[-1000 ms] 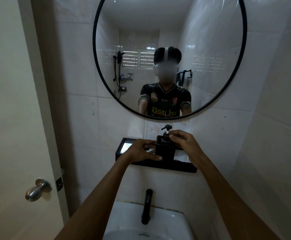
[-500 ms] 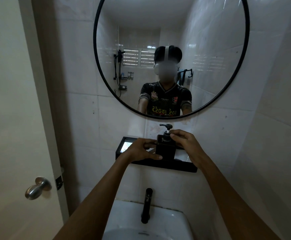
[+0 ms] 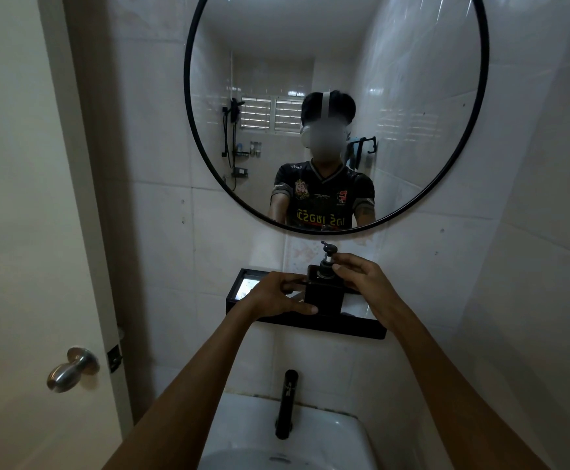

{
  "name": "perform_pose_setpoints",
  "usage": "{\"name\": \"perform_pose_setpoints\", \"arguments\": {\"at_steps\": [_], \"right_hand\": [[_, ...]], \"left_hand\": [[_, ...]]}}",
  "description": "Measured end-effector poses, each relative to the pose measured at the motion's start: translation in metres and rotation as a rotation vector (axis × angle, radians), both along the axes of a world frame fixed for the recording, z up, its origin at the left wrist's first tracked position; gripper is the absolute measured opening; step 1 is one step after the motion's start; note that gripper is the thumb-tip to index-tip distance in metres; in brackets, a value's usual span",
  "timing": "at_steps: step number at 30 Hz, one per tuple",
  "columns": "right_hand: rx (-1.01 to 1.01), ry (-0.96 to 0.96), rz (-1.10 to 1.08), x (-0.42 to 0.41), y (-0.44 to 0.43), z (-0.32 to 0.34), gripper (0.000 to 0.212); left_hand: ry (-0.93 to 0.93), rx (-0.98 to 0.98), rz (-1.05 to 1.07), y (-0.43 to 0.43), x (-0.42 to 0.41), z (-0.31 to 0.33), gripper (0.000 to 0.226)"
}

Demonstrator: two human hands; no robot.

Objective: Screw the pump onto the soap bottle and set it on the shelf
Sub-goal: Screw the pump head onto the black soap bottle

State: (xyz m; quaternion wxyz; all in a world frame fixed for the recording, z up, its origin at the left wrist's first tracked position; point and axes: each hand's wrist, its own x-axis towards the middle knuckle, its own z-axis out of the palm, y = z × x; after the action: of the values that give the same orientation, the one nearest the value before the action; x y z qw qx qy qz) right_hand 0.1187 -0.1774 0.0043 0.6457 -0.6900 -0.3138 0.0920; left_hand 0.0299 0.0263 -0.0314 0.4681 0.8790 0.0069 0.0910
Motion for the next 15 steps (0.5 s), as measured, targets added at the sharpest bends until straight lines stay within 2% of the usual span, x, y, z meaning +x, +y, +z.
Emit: {"name": "perform_pose_setpoints", "arguments": {"at_steps": [7, 12, 15], "right_hand": [[0.001, -0.037, 0.008, -0.0011, -0.001, -0.0012, 0.018], [-0.006, -0.029, 0.015, 0.0005, 0.0006, -0.0008, 0.027], [-0.011, -0.044, 0.033, -0.0011, -0.0004, -0.0006, 0.024]], "left_hand": [[0.012, 0.006, 0.003, 0.0011, 0.0007, -0.0005, 0.075], [0.019, 0.008, 0.008, 0.0004, 0.0008, -0.0001, 0.077], [0.019, 0.006, 0.007, 0.0005, 0.0014, -0.0002, 0.077]]}}
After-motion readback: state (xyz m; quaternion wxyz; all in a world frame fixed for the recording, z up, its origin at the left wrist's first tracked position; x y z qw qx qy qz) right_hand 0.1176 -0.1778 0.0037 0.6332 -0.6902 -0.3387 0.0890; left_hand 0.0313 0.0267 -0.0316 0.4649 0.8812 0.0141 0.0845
